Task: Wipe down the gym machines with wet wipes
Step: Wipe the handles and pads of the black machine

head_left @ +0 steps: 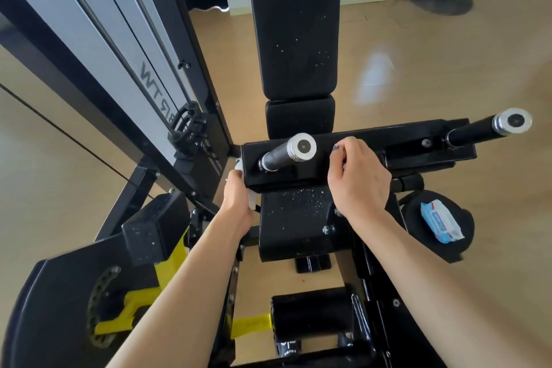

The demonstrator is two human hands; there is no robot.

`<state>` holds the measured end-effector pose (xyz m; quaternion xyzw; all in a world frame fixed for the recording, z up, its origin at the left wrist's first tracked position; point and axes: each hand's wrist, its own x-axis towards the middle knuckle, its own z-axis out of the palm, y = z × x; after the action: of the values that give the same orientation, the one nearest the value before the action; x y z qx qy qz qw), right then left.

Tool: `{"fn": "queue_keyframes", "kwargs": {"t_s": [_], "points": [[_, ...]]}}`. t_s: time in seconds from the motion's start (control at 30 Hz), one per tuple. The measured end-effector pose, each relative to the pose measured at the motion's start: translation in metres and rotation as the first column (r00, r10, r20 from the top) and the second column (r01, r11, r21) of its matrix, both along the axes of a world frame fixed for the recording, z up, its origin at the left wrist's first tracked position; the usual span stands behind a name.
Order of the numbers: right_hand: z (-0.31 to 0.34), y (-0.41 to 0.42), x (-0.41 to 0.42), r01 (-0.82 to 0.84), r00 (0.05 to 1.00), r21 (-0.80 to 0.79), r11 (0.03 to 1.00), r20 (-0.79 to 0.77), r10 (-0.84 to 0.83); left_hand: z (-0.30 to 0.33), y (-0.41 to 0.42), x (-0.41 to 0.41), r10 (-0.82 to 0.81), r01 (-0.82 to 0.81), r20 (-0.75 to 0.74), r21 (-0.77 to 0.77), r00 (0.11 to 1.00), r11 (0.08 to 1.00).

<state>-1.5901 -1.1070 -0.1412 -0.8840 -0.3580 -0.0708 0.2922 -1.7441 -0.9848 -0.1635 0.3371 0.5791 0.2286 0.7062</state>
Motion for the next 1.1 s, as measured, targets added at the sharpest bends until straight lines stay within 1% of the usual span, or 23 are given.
{"fn": "queue_keyframes", "kwargs": {"t_s": [0.07,0.2,0.3,0.33,0.37,0.4,0.43,0.47,0.5,0.53,0.57,0.6,0.63,0.67,0.7,0.73,0.77,0.83,0.9,0.97,1.03,1.07,1.1], "points": [[0.001,0.0,-0.001,-0.002,1.0,-0.002,1.0,-0.006,0.001,0.007,-0.013,-0.002,0.024,-0.023,0.036,-0.02,0.999,1.0],[0.002,-0.002,0.0,-0.042,0.998,-0.001,0.999,-0.047,0.042,0.028,-0.046,-0.01,0.024,-0.025,0.019,0.075,1.0,0.997],[0.004,-0.007,0.0,-0.168,0.984,0.02,0.986,-0.058,0.169,0.043,-0.071,-0.019,-0.008,0.004,0.031,0.104,0.999,0.995],[0.005,-0.011,-0.002,-0.242,0.97,0.03,0.97,-0.019,0.242,0.048,-0.082,-0.021,-0.055,0.05,0.045,0.106,0.997,0.993],[0.007,-0.018,-0.005,-0.307,0.952,0.029,0.951,0.027,0.306,0.05,-0.093,-0.022,-0.142,0.141,0.008,0.107,0.99,0.984],[0.007,-0.027,-0.01,-0.35,0.935,0.033,0.936,0.067,0.347,0.05,-0.106,-0.022,-0.263,0.271,-0.079,0.128,0.962,0.954],[0.007,-0.04,-0.015,-0.369,0.928,0.058,0.928,0.084,0.364,0.049,-0.118,-0.023,-0.374,0.405,-0.194,0.155,0.907,0.901],[0.007,-0.056,-0.02,-0.372,0.928,0.099,0.923,0.077,0.365,0.045,-0.131,-0.025,-0.445,0.515,-0.311,0.198,0.84,0.834],[0.007,-0.074,-0.026,-0.361,0.933,0.145,0.921,0.051,0.357,0.044,-0.144,-0.029,-0.501,0.626,-0.424,0.236,0.755,0.743],[0.004,-0.092,-0.03,-0.34,0.939,0.179,0.923,0.014,0.343,0.04,-0.156,-0.034,-0.543,0.736,-0.536,0.247,0.646,0.631],[0.0,-0.111,-0.034,-0.317,0.945,0.193,0.928,-0.023,0.328,0.038,-0.17,-0.04,-0.569,0.857,-0.67,0.21,0.477,0.471],[-0.004,-0.129,-0.038,-0.301,0.948,0.188,0.935,-0.048,0.314,0.037,-0.189,-0.046,-0.532,0.933,-0.786,0.154,0.316,0.326],[-0.01,-0.146,-0.042,-0.289,0.951,0.17,0.942,-0.06,0.303,0.028,-0.205,-0.051,-0.444,0.986,-0.886,0.074,0.135,0.151],[-0.017,-0.161,-0.046,-0.285,0.953,0.147,0.947,-0.063,0.297,0.025,-0.225,-0.054,-0.373,1.0,-0.928,-0.005,0.005,0.026],[-0.024,-0.173,-0.05,-0.289,0.953,0.125,0.949,-0.061,0.298,0.024,-0.241,-0.054,-0.35,0.999,-0.936,-0.042,-0.034,0.016],[-0.031,-0.185,-0.054,-0.304,0.948,0.105,0.947,-0.059,0.311,0.025,-0.257,-0.054,-0.337,0.999,-0.941,-0.035,-0.03,0.008],[-0.038,-0.196,-0.059,-0.329,0.941,0.082,0.941,-0.053,0.334,0.021,-0.269,-0.052,-0.313,1.0,-0.95,-0.006,0.001,0.024],[-0.05,-0.213,-0.067,-0.386,0.922,0.017,0.922,-0.023,0.387,0.011,-0.284,-0.053,-0.179,0.999,-0.983,0.046,0.043,-0.01],[-0.057,-0.222,-0.072,-0.428,0.903,-0.05,0.902,0.006,0.429,0.002,-0.298,-0.062,-0.068,0.998,-0.997,0.044,0.041,-0.036],[-0.057,-0.221,-0.071,-0.418,0.908,-0.054,0.907,-0.002,0.419,-0.009,-0.309,-0.072,0.008,0.997,-1.0,-0.004,-0.004,-0.073],[-0.056,-0.219,-0.07,-0.402,0.916,-0.061,0.914,-0.003,0.402,-0.02,-0.314,-0.084,0.097,0.989,-0.993,-0.085,-0.073,-0.124],[-0.057,-0.219,-0.07,-0.401,0.915,-0.072,0.913,0.008,0.402,-0.024,-0.311,-0.091,0.143,0.983,-0.985,-0.118,-0.098,-0.139],[-0.058,-0.22,-0.07,-0.403,0.914,-0.079,0.912,0.021,0.406,-0.027,-0.309,-0.098,0.178,0.981,-0.977,-0.141,-0.117,-0.131]]}}
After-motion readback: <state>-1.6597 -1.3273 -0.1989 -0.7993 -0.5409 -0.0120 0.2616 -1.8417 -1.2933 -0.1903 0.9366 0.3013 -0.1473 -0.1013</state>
